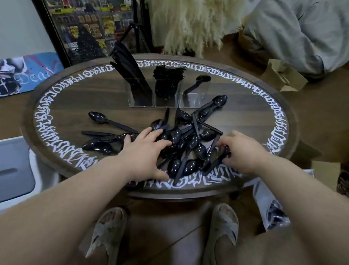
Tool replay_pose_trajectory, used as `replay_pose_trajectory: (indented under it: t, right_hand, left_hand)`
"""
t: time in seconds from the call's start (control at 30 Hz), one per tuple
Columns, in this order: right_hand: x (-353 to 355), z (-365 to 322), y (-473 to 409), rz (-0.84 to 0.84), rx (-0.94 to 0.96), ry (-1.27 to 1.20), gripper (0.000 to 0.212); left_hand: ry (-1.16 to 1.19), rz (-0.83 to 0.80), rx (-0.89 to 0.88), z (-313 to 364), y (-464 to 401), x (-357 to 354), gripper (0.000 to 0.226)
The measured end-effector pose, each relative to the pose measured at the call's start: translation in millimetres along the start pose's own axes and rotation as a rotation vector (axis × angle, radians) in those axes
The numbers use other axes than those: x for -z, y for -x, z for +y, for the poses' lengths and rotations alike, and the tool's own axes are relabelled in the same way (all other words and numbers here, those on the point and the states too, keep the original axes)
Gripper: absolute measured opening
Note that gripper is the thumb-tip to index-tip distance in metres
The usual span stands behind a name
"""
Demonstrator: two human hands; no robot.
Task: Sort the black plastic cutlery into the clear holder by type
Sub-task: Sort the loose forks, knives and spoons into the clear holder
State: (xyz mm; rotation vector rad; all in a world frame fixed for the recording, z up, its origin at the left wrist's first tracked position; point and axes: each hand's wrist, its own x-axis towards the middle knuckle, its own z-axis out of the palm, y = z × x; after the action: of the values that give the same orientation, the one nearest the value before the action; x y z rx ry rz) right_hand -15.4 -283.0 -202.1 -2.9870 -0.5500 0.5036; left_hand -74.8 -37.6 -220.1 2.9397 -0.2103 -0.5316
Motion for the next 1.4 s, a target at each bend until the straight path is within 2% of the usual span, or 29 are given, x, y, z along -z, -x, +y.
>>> replay_pose_trajectory:
  t: [0.2,0.57,0.83,0.97,1.17,1.4]
  right_hand:
    - [-9.5,-1.2,-10.4,0.074,0.032,-0.007,0.037]
    - [-14.2,-7.6,-17.3,0.192,0.061,-0.063,0.048]
    - [-19.7,-13.4,-24.0,0.219,0.070,-0.030,0.075]
    - [-19.2,-19.0,-27.1,0.167,0.098,-0.027,0.061]
    - [-20.5,-29.3,-29.7,0.247,0.180,0.035,0.036]
    - [-26.1,-34.9,-29.2,0.243,0.239,-0.007,0.037]
  left_hand:
    - [0.056,0.061,-0.031,-9.3,-15.9,2.4,0.090]
    - [0.163,0.243,-0.031,-36.0,-25.9,14.7,0.081]
    - [0.168,0.323,-0.002,-50.5,-11.6,19.5,0.057]
    - [0.177,0.327,0.008,-50.7,-8.9,20.1,0.054]
    - [0.193,0.330,-0.023,-41.5,-10.5,21.4,0.055]
    - [0.175,0.371,-0.070,-24.0,-18.5,20.9,0.044]
